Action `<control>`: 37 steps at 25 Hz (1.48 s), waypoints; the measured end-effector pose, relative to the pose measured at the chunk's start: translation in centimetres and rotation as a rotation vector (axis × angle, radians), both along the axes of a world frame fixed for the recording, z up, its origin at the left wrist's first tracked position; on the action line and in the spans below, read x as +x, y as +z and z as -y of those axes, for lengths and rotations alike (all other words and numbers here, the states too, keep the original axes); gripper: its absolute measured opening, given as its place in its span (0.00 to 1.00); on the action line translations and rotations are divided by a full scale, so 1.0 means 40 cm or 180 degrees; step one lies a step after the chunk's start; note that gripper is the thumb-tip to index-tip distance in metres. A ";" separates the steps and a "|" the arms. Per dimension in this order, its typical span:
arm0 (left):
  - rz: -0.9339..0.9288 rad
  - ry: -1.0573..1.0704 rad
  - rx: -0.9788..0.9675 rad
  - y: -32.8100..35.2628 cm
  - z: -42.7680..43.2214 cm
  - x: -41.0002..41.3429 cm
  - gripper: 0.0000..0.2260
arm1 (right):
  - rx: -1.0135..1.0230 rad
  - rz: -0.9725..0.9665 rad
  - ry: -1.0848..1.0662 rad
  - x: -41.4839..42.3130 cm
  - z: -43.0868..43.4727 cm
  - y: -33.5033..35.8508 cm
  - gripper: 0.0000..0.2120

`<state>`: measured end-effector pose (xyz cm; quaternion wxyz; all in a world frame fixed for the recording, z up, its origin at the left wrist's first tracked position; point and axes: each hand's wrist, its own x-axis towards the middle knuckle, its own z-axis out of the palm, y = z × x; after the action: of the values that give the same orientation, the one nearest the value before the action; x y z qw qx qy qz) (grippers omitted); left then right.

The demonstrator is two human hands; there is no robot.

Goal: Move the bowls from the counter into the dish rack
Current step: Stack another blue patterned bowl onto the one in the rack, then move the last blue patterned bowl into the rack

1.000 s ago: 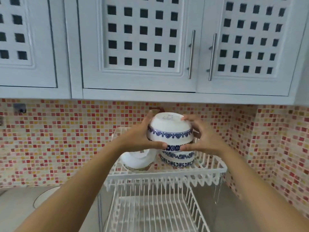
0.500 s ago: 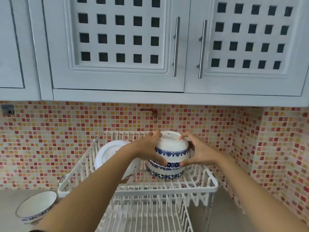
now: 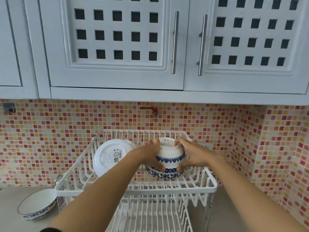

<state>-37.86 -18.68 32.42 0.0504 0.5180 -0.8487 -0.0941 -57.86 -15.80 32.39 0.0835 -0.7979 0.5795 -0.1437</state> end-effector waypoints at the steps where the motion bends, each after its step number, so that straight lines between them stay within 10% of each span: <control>1: -0.0003 0.0026 0.0030 -0.004 -0.001 0.001 0.45 | 0.0019 -0.0052 -0.0017 0.004 -0.001 -0.001 0.37; 9: 0.0267 -0.0011 -0.0094 0.021 -0.038 -0.008 0.49 | 0.0147 -0.0273 -0.0232 0.025 -0.016 0.021 0.42; 18: -0.0248 0.0039 -0.1163 0.114 -0.142 0.276 0.25 | -0.0875 -0.0479 -0.0175 0.290 -0.108 0.101 0.29; 37: 0.0070 0.1314 -0.0163 -0.242 -0.209 1.165 0.24 | -0.0384 -0.0506 0.0274 1.253 -0.069 -0.244 0.30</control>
<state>8.75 -10.32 22.74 0.0724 0.6805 -0.7271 -0.0544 -7.74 -13.05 22.64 -0.0048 -0.8345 0.5398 -0.1108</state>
